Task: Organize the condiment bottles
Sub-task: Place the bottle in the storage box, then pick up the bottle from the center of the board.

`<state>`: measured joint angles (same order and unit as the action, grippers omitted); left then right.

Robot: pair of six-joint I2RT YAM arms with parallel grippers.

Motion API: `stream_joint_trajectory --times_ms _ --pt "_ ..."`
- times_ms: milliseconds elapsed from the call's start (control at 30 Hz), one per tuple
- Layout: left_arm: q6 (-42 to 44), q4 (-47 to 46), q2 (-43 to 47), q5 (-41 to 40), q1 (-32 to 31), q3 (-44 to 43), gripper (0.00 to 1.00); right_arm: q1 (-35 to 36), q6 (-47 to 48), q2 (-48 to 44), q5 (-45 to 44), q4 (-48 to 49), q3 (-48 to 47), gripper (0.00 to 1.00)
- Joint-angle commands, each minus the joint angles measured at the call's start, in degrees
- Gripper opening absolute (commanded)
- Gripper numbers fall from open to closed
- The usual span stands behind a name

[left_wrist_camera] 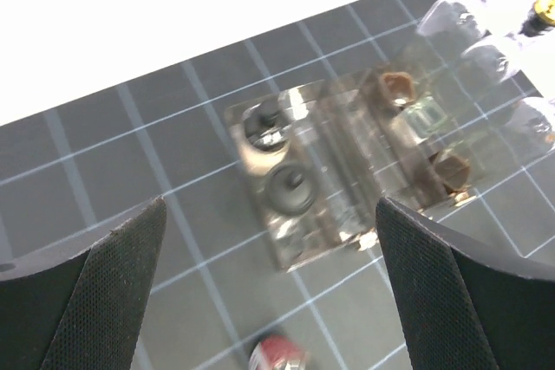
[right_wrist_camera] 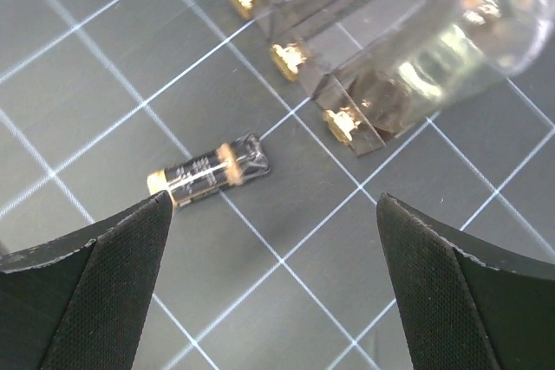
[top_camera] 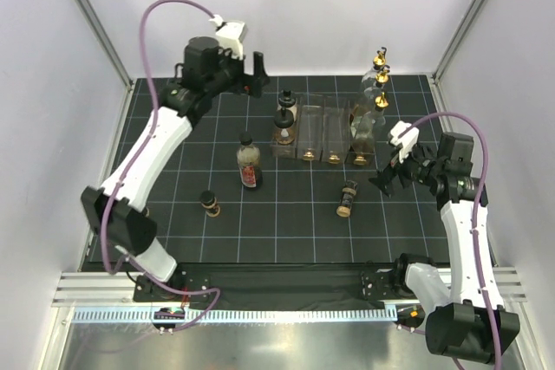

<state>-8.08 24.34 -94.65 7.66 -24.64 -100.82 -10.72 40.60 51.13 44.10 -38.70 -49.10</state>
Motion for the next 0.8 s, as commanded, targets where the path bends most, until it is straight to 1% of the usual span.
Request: stream_joint_trajectory --times_ms 0,67,167,200,267,300,333,433,533,633,667,700,733,767 --pt "1.75 -1.40 8.06 -2.91 2.49 4.39 1.00 -0.09 19.02 0.37 5.73 -12.15 -4.76 1.00" --pt "1.84 -1.40 12.18 -3.61 3.98 7.81 1.00 -0.09 23.89 1.94 8.10 -15.95 -6.17 1.00" --pt "2.01 -1.31 17.11 -5.28 5.56 10.98 1.00 0.78 24.79 3.88 9.87 -19.30 -7.41 1.00" --pt "2.10 -1.31 18.61 -5.90 6.01 13.34 1.00 1.57 26.71 5.02 10.13 -21.66 -7.59 1.00" --pt "2.36 -1.22 21.25 -7.21 6.80 15.90 1.00 4.11 29.78 5.55 9.00 -23.96 -7.24 1.00" --pt "3.15 -1.22 24.13 -8.87 6.98 18.52 1.00 5.09 31.28 5.82 8.03 -25.01 -7.06 1.00" --pt "3.42 -1.31 25.47 -9.85 7.15 20.12 1.00 6.05 35.47 5.82 7.15 -25.54 -6.71 1.00" --pt "4.82 -1.57 30.92 -13.72 7.50 25.57 1.00 8.78 40.68 6.96 3.72 -26.08 -6.27 1.00" --pt "5.35 -1.66 35.67 -16.88 7.59 30.58 1.00 10.72 38.61 10.47 1.52 -25.81 -8.46 1.00" --pt "5.35 -2.36 39.35 -18.73 7.77 36.01 1.00 16.23 33.25 12.67 -1.37 -23.98 -8.73 1.00" --pt "5.35 -2.45 40.15 -19.17 7.77 37.17 1.00 17.74 27.31 12.76 -2.86 -20.92 -7.60 1.00" --pt "5.26 -2.54 40.77 -19.61 7.77 38.23 1.00 19.23 24.73 12.68 -6.18 -19.24 -6.80 1.00" --pt "5.18 -2.71 42.08 -20.40 7.86 39.46 1.00 22.55 21.48 12.50 -8.56 -17.57 -5.93 1.00" --pt "5.18 -2.98 42.61 -20.93 7.94 41.38 1.00 24.06 16.14 12.59 -10.85 -14.51 -4.44 1.00"
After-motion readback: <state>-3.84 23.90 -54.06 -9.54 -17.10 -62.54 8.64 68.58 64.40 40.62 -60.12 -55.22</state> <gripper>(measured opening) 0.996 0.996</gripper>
